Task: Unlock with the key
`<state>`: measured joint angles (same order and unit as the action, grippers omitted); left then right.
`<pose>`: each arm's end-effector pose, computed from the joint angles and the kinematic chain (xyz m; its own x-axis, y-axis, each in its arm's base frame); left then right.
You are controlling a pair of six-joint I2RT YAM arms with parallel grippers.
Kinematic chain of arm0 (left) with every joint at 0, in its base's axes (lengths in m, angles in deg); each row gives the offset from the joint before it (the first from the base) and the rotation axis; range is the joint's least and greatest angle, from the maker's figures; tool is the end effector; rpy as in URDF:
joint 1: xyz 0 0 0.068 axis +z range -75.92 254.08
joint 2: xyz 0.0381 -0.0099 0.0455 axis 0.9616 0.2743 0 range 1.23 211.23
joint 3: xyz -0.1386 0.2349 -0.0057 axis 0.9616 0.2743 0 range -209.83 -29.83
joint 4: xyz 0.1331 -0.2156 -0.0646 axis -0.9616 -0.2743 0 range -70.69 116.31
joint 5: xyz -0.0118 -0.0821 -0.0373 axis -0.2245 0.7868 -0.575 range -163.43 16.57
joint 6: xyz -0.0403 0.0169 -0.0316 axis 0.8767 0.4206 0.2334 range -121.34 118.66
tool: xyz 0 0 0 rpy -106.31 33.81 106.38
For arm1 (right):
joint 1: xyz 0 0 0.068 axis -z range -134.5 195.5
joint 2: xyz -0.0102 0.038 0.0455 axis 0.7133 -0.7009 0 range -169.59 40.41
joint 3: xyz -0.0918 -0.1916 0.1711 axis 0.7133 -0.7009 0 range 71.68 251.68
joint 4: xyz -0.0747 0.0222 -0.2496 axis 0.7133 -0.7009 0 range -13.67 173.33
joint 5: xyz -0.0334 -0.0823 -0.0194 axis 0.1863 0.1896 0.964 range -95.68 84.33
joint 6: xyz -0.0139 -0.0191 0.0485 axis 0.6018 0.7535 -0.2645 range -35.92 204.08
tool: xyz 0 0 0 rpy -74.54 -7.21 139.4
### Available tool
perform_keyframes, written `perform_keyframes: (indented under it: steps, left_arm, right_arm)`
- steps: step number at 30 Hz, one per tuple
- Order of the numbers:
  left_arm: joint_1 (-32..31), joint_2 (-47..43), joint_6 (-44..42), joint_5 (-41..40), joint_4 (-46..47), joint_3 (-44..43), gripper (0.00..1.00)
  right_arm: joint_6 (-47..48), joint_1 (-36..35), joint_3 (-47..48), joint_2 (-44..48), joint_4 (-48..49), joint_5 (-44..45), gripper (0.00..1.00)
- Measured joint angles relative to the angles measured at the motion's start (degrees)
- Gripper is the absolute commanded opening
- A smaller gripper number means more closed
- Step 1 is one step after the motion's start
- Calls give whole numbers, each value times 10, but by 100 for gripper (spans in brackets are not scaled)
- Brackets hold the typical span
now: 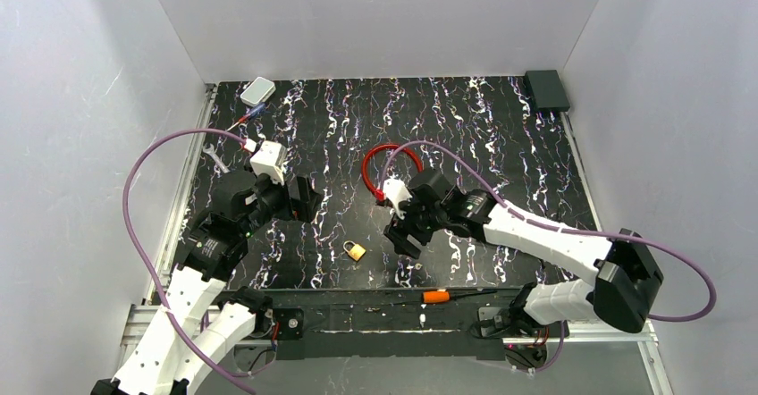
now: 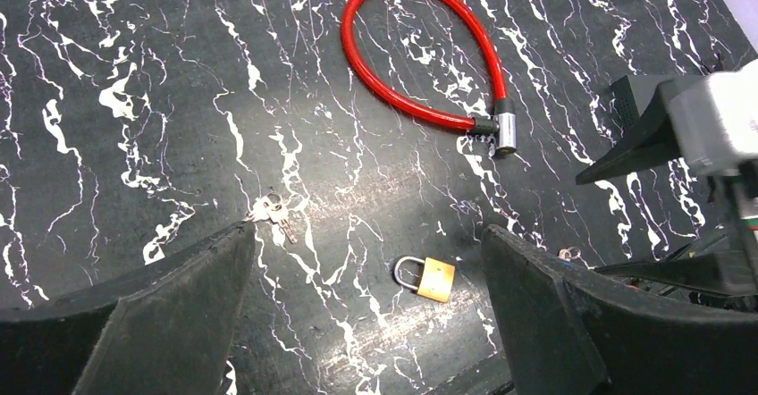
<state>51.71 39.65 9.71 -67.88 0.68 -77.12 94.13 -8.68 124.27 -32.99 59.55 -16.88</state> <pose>0.1382 -0.0605 0.3430 -0.3507 -0.0620 -0.9344 0.4047 0.8898 -0.2110 0.1537 0.2250 0.2591 -0.2516 -0.6410 -0.7251 -0.9347 0.3554 0.0101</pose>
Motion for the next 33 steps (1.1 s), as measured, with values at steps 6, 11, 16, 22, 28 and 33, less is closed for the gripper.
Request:
perform_keyframes:
  steps: [6, 11, 16, 22, 28, 33]
  left_arm:
    - [0, 0, -2, 3, 0, 0, 95]
    - [-1, 0, -2, 6, 0, 0, 96]
    - [-2, 0, -5, 7, 0, 0, 96]
    - [-3, 0, -6, 7, 2, 0, 96]
    - [-3, 0, -8, 7, 2, 0, 96]
    - [-3, 0, -10, 7, 2, 0, 96]
  right_arm:
    - [0, -14, -28, -31, -20, 33, 73]
    - [-8, -22, -30, -55, -29, 57, 65]
    - [-12, -30, -22, -116, -37, 83, 61]
    - [-8, -58, -5, -151, -63, 112, 64]
    - [12, -70, -4, -145, -73, 114, 68]
    - [57, -95, -4, -140, -100, 117, 67]
